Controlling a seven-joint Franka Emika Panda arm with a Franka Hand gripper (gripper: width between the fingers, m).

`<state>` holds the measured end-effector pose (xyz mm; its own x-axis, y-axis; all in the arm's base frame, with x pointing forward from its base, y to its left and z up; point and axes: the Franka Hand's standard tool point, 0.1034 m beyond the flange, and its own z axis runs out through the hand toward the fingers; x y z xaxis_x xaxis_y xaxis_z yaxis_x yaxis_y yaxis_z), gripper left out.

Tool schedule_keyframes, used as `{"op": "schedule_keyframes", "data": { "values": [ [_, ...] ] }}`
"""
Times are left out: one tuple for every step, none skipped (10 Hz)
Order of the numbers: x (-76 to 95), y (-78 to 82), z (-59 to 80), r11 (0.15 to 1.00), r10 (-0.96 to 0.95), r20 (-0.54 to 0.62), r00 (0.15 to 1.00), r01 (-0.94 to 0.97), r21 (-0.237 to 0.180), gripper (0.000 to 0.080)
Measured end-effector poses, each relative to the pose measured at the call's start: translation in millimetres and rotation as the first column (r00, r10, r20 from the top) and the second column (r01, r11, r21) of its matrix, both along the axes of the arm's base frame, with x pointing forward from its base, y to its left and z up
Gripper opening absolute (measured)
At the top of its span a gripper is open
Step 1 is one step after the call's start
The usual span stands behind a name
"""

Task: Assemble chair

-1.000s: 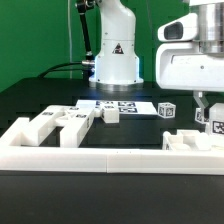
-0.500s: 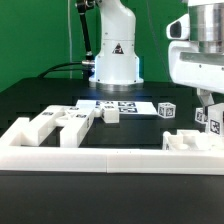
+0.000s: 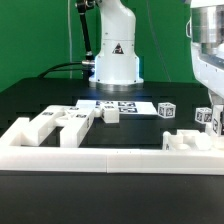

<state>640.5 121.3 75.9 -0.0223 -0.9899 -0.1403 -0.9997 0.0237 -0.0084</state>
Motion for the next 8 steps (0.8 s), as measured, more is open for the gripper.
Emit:
{"op": "schedule_keyframes", "data": {
  "values": [
    [0.2,0.3,-0.3,1.000,0.019,0.004,1.000,-0.019,0.000,0.0291],
    [0.2,0.4,-0.3,0.998,0.056,0.009,0.998,-0.056,-0.001,0.0515],
    [0.0,1.4,-0.2,0.996,0.092,0.014,0.996,-0.092,-0.002,0.0515],
    [-0.4,2.9,-0.3,0.978,0.208,0.029,0.978,-0.208,-0.011,0.0607],
    [-0.7,4.5,-0.3,0.942,0.334,0.045,0.941,-0.334,-0.018,0.0636],
    [-0.8,5.7,0.1,0.914,0.405,0.054,0.913,-0.404,-0.022,0.0636],
    [-0.8,8.0,1.2,0.870,0.493,0.067,0.867,-0.492,-0.029,0.0647],
    [-0.6,8.8,1.7,0.815,0.580,0.080,0.811,-0.579,-0.038,0.0649]
  ]
}}
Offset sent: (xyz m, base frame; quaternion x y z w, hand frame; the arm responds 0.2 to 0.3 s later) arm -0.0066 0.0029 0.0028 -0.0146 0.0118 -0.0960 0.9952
